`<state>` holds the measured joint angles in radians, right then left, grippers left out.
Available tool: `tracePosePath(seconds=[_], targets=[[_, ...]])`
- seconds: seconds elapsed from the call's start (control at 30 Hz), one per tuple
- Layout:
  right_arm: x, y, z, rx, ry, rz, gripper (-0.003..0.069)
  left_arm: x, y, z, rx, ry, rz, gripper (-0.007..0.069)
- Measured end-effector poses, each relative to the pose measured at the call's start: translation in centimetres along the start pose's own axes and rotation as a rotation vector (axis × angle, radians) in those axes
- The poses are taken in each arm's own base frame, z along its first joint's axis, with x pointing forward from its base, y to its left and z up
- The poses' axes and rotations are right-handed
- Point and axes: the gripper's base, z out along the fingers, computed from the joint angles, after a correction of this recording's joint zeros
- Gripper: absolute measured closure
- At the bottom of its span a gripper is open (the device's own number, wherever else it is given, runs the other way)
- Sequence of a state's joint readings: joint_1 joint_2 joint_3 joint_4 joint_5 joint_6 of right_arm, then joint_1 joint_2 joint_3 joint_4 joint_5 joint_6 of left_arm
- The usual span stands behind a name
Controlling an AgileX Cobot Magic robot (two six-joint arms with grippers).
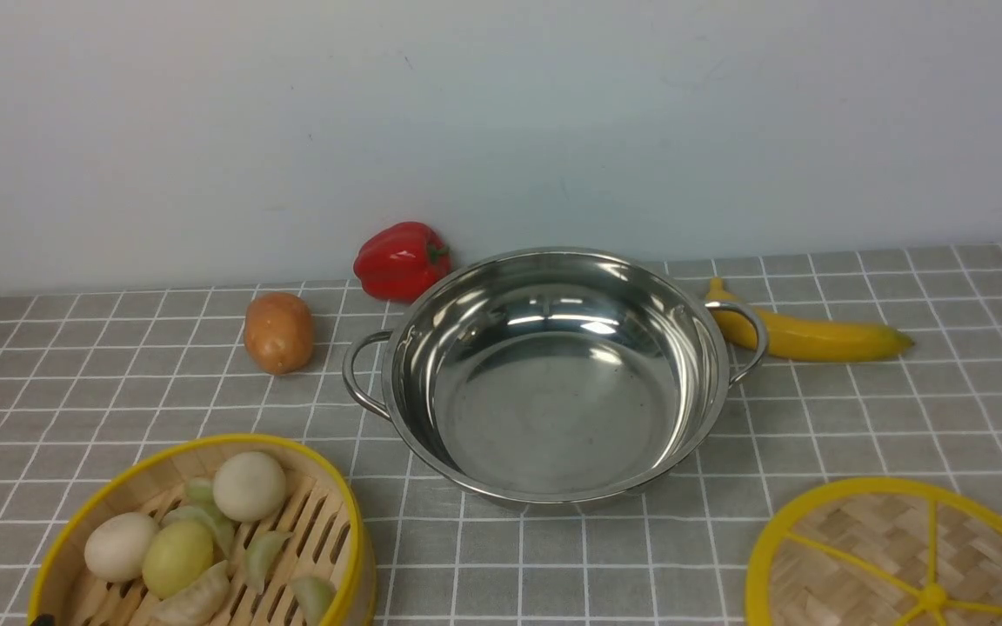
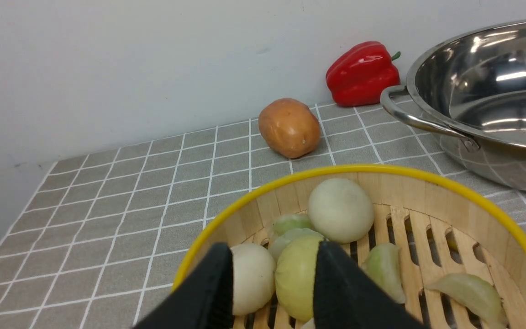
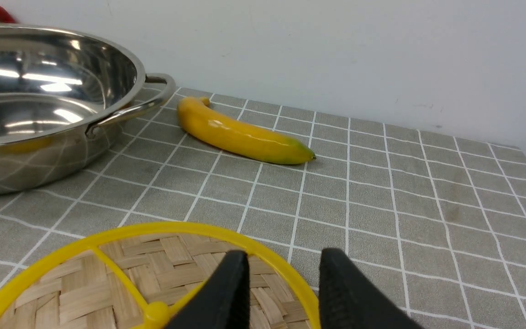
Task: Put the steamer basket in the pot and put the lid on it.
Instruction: Use the left arm to lift the steamer closest to it
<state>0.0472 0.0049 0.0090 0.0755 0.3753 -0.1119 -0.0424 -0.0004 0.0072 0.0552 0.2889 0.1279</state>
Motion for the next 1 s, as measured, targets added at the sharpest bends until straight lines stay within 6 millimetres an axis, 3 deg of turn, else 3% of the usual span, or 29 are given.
tracePosePath(seconds=[0.17, 0.47, 1.0], targets=[[0.0, 0.0, 0.0, 0.0, 0.0, 0.0, 0.0416, -0.5, -0.2, 0.0, 0.023, -0.05, -0.16, 0.0382], [0.0, 0.0, 0.0, 0.0, 0.0, 0.0, 0.0416, -2.6, 0.4, -0.4, 0.046, -0.299, -0.582, 0.0382], [0.0, 0.0, 0.0, 0.0, 0.0, 0.0, 0.0416, -2.7, 0.4, -0.4, 0.064, -0.303, -0.712, 0.0382]])
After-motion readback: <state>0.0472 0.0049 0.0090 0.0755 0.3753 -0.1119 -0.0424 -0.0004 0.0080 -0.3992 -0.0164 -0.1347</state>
